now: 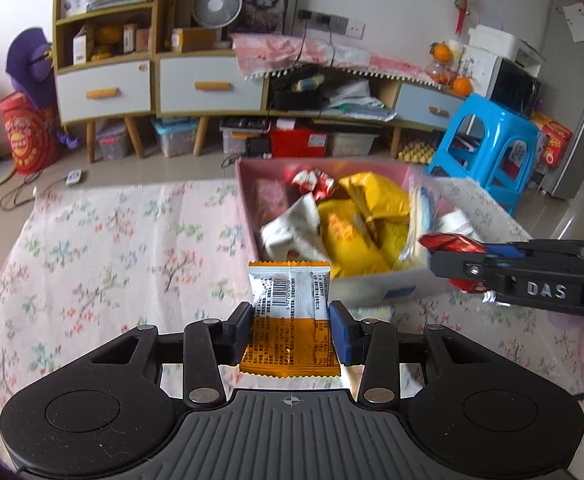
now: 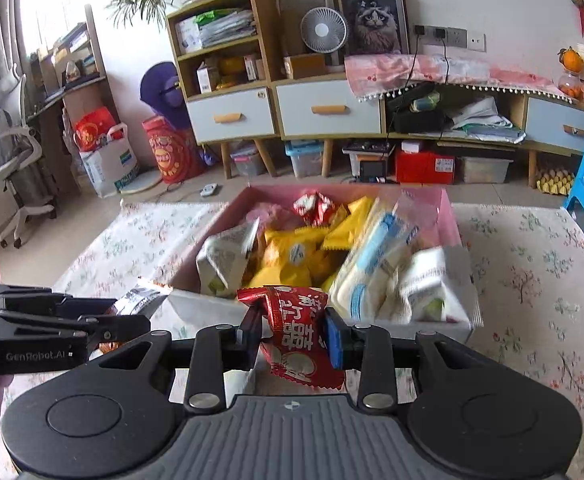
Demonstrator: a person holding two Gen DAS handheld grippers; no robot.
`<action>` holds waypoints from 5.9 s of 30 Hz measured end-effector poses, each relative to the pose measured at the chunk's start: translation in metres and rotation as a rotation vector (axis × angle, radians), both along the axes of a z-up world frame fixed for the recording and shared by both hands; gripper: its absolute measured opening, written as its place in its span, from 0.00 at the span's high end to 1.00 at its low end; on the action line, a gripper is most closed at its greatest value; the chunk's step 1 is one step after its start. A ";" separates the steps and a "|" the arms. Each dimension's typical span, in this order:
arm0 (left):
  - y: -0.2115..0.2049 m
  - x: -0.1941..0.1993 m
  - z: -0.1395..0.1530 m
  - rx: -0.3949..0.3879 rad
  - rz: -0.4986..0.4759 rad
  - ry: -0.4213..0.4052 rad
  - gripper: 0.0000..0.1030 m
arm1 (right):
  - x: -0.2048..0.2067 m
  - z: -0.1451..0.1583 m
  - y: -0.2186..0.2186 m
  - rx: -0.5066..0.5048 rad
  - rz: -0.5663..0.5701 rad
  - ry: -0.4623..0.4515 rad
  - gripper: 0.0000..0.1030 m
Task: Organize snacks
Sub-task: 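Carry orange bar and red packet into the box and open both tools, then lift both open tools out of the box toward the last two packets, then grasp the cream pastry packet with left tool while right grasps silver truffle packet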
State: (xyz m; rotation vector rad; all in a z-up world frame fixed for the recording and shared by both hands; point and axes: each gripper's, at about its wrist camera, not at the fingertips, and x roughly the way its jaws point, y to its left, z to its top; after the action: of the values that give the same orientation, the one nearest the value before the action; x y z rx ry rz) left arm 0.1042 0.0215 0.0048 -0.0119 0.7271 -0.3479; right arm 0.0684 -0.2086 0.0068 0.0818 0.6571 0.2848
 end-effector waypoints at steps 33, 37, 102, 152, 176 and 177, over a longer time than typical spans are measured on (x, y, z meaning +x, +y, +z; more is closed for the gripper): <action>-0.052 0.122 -0.022 -0.137 0.103 0.003 0.60 | 0.069 -0.011 -0.041 0.261 -0.115 0.006 0.72; -0.050 0.118 -0.018 -0.142 0.112 0.003 0.55 | 0.070 -0.008 -0.044 0.274 -0.127 0.007 0.63; -0.027 -0.062 -0.063 0.191 -0.005 0.065 0.05 | -0.066 -0.055 -0.042 -0.142 -0.145 0.163 0.09; -0.082 -0.024 -0.077 0.058 0.035 -0.025 0.03 | -0.002 -0.079 -0.090 -0.175 -0.235 0.046 0.09; -0.064 -0.033 -0.069 0.042 0.062 -0.020 0.52 | -0.014 -0.070 -0.074 -0.194 -0.132 -0.004 0.69; -0.063 -0.033 -0.069 0.046 0.065 -0.021 0.52 | -0.015 -0.069 -0.073 -0.193 -0.126 -0.005 0.75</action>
State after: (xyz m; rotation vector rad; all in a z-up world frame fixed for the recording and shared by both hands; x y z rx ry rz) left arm 0.0712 -0.0419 -0.0638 0.0112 0.7116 -0.2692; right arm 0.0535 -0.2812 -0.0625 -0.0627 0.6690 0.0996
